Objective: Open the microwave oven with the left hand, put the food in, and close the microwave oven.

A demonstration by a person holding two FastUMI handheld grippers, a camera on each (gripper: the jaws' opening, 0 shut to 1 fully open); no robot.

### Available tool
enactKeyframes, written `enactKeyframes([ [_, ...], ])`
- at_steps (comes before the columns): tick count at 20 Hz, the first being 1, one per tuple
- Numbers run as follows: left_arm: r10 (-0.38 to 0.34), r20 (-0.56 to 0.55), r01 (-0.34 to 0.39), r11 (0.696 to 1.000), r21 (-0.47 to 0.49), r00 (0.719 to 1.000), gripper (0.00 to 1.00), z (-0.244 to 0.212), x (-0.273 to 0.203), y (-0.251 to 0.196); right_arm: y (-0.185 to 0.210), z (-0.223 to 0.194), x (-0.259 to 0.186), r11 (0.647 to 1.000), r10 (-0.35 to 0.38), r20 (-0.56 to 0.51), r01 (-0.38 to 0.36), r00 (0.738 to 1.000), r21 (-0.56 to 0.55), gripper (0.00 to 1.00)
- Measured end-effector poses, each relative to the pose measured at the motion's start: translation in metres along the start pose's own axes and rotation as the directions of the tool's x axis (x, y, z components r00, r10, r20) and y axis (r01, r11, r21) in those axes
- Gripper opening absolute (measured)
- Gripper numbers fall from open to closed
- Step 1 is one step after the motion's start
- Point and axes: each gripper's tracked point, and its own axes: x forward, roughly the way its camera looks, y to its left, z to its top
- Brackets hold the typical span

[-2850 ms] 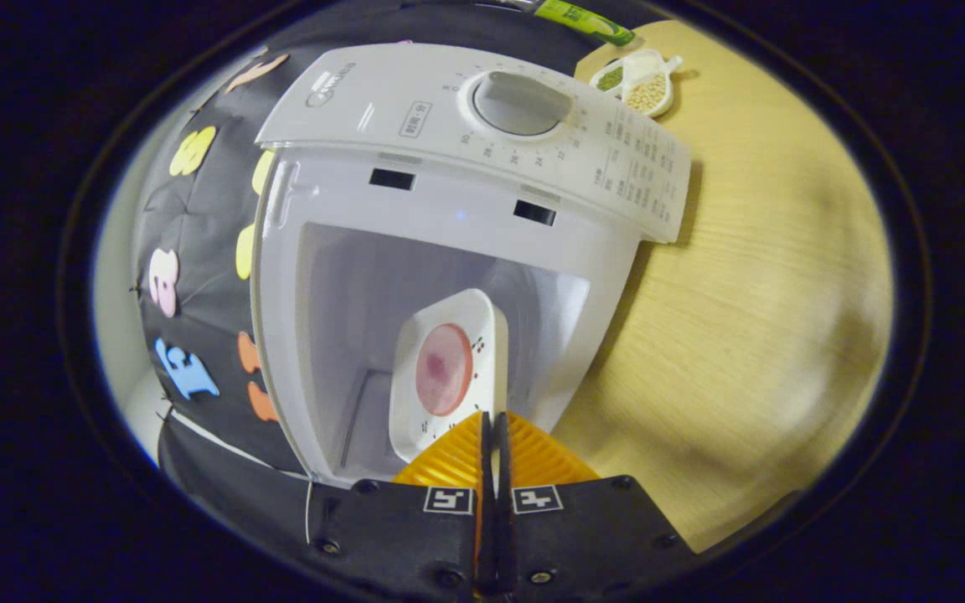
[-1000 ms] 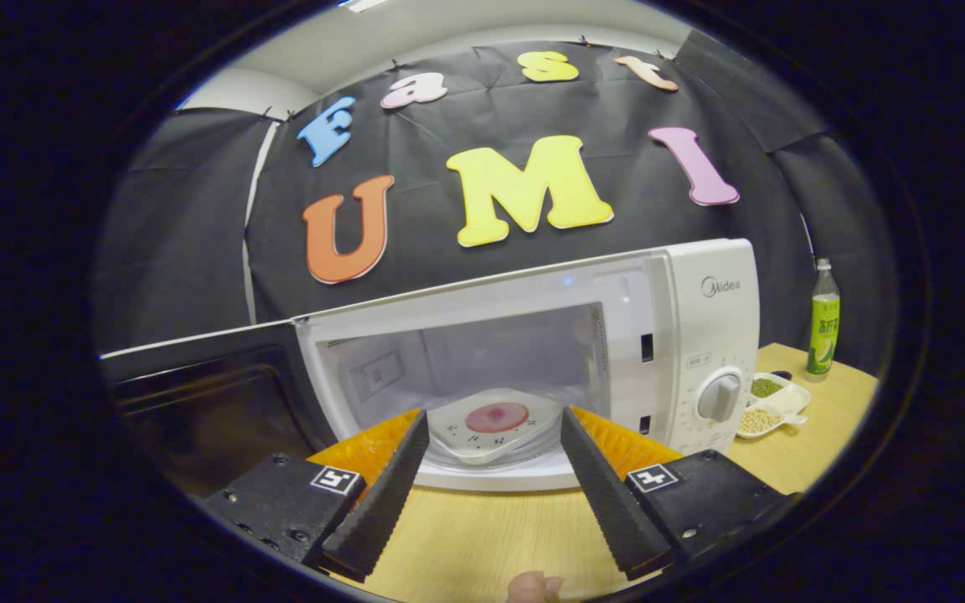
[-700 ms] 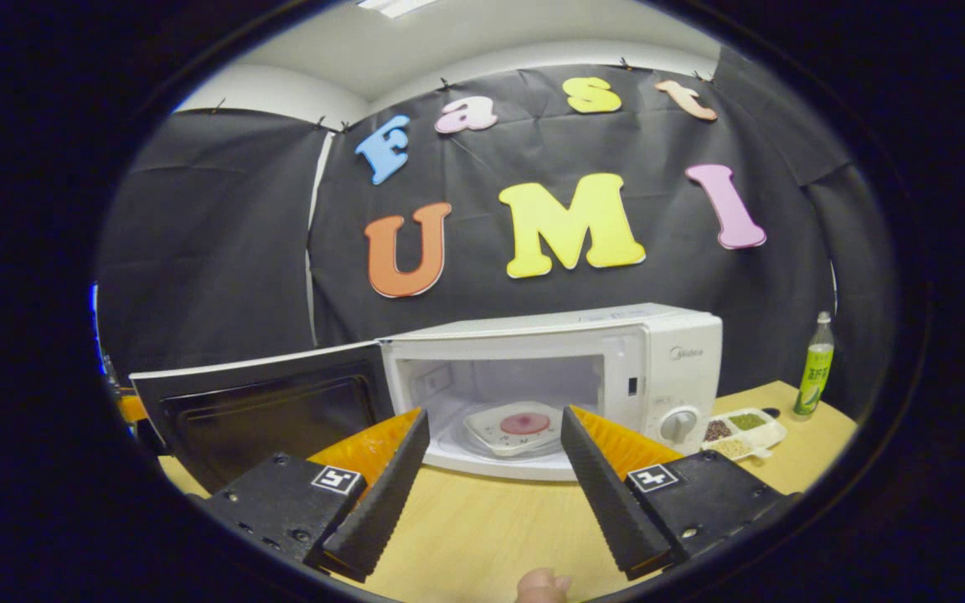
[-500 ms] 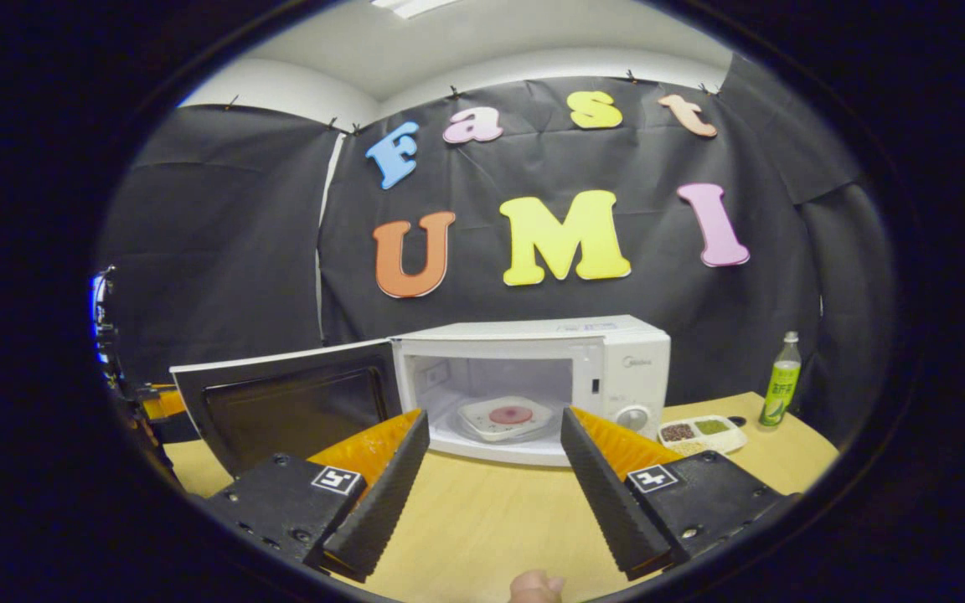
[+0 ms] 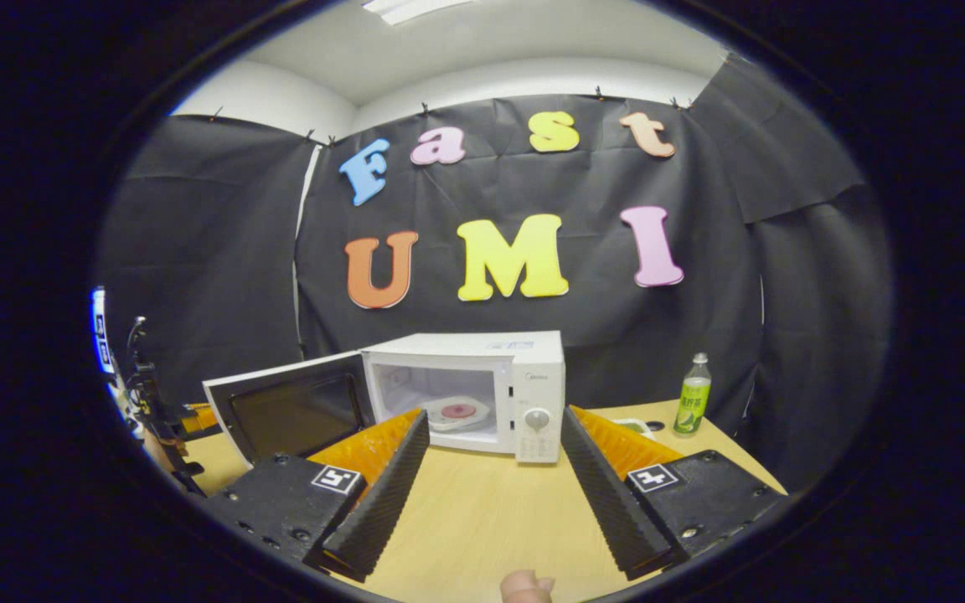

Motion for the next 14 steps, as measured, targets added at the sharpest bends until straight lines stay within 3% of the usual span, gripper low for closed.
enactKeyframes([
  [1, -0.009, -0.003, 0.009, 1.000, -0.001, 1.000, 0.00, 0.000, 0.000, -0.004, -0.007, 0.009, -0.010, 1.000, -0.009, 0.014, 0.009, 1.000, -0.002, 1.00],
  [2, -0.022, -0.006, 0.022, 1.000, -0.007, 1.000, 0.00, 0.000, -0.003, -0.010, -0.013, 0.017, -0.020, 1.000, -0.016, 0.029, 0.016, 0.999, -0.010, 0.91],
  [6, -0.082, 0.010, 0.082, 0.997, 0.013, 0.997, 0.00, 0.006, -0.005, -0.047, -0.034, 0.032, -0.059, 1.000, -0.031, 0.062, 0.030, 0.998, 0.005, 0.91],
  [7, -0.102, 0.014, 0.101, 0.995, 0.016, 0.995, 0.00, 0.007, -0.006, -0.058, -0.039, 0.034, -0.066, 0.999, -0.037, 0.063, 0.037, 0.997, 0.006, 1.00],
  [9, -0.137, 0.009, 0.136, 0.990, 0.023, 0.991, 0.00, 0.007, -0.003, -0.082, -0.047, 0.034, -0.079, 0.999, -0.037, 0.053, 0.037, 0.998, 0.000, 1.00],
  [10, -0.149, 0.003, 0.149, 0.988, 0.032, 0.989, 0.00, 0.006, -0.002, -0.093, -0.050, 0.037, -0.085, 0.999, -0.035, 0.054, 0.035, 0.998, 0.001, 0.92],
  [11, -0.164, 0.003, 0.164, 0.985, 0.046, 0.986, 0.00, 0.007, -0.001, -0.105, -0.055, 0.039, -0.091, 0.999, -0.040, 0.061, 0.039, 0.997, 0.008, 1.00],
  [12, -0.185, 0.003, 0.185, 0.981, 0.057, 0.983, 0.00, 0.007, 0.001, -0.118, -0.062, 0.040, -0.096, 0.999, -0.048, 0.067, 0.047, 0.997, 0.010, 0.91],
  [13, -0.204, 0.001, 0.203, 0.977, 0.064, 0.979, 0.00, 0.007, 0.003, -0.130, -0.069, 0.041, -0.100, 0.998, -0.057, 0.070, 0.057, 0.996, 0.005, 1.00],
  [14, -0.219, 0.000, 0.219, 0.973, 0.068, 0.976, 0.00, 0.007, 0.006, -0.141, -0.076, 0.040, -0.102, 0.998, -0.067, 0.071, 0.067, 0.995, -0.002, 1.00],
])
